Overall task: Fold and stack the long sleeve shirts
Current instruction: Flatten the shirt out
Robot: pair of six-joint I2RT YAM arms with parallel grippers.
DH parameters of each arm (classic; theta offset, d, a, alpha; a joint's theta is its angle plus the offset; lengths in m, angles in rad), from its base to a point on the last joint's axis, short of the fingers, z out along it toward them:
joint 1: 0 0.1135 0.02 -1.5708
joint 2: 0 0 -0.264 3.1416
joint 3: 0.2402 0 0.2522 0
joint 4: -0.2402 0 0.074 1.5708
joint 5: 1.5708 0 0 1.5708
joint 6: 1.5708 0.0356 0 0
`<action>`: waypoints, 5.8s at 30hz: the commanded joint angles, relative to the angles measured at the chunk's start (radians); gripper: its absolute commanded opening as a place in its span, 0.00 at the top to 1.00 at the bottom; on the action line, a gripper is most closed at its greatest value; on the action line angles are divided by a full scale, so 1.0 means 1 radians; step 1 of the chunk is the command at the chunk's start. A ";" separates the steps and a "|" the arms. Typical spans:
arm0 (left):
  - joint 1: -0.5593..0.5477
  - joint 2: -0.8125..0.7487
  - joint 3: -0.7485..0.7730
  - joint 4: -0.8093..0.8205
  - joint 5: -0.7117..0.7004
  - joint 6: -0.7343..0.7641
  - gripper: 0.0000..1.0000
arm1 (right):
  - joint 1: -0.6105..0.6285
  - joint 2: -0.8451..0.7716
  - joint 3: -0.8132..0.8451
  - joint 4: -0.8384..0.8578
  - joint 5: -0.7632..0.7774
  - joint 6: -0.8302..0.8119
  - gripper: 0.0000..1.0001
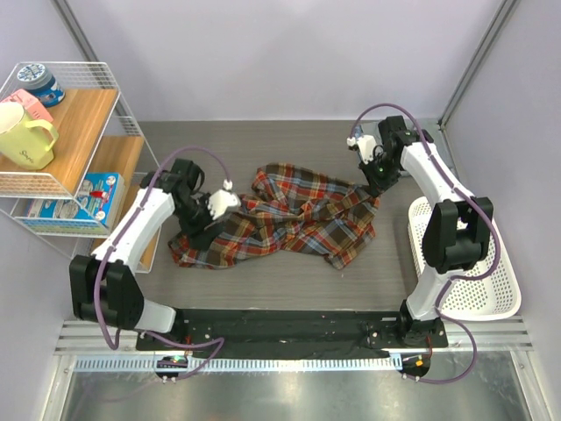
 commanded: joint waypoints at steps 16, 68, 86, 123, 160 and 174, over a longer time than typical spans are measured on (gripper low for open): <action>-0.017 0.853 0.919 0.409 0.315 -0.664 0.27 | -0.040 -0.089 -0.036 -0.084 -0.111 -0.048 0.99; -0.182 0.371 0.730 0.620 0.361 -0.560 1.00 | 0.101 -0.263 -0.344 0.724 -0.496 0.143 0.03; -0.193 0.262 0.741 0.654 0.676 -0.467 0.98 | -0.032 -0.137 -0.157 0.751 -0.409 0.303 0.99; 0.019 0.531 0.238 0.724 0.195 0.066 0.60 | -0.103 -0.502 -0.258 0.582 -0.436 0.247 0.99; 0.166 0.224 0.986 0.505 -0.174 -0.491 1.00 | -0.187 -0.289 0.349 0.952 -0.226 0.549 0.99; 0.163 -0.344 0.676 0.849 -0.085 -0.514 1.00 | -0.186 -0.703 0.325 1.004 -0.166 0.497 0.99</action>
